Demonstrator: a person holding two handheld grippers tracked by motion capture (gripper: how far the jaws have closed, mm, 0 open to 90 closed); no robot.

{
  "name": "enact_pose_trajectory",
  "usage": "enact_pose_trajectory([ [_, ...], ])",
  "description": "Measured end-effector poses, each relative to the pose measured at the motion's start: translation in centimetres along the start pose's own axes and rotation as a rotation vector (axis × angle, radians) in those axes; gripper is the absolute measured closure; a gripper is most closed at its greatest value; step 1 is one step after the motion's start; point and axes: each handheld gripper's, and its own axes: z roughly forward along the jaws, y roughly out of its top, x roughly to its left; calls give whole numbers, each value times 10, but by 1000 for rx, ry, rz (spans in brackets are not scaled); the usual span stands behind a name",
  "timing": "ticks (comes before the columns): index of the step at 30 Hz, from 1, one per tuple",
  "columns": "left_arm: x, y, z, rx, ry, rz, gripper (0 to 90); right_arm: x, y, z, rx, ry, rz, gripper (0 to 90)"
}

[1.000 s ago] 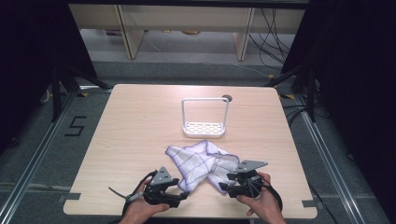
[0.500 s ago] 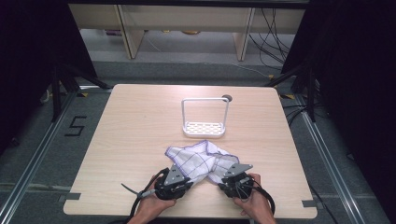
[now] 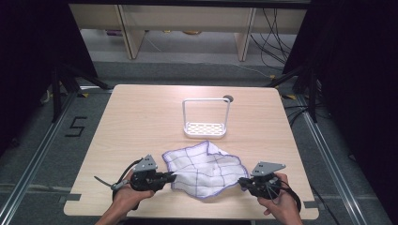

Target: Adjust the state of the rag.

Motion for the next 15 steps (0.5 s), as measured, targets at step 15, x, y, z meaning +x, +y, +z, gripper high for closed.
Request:
enact_pose_trajectory([
  [15, -4, -17, 10, 136, 70, 8, 512, 3, -6, 11, 54, 23, -12, 579],
])
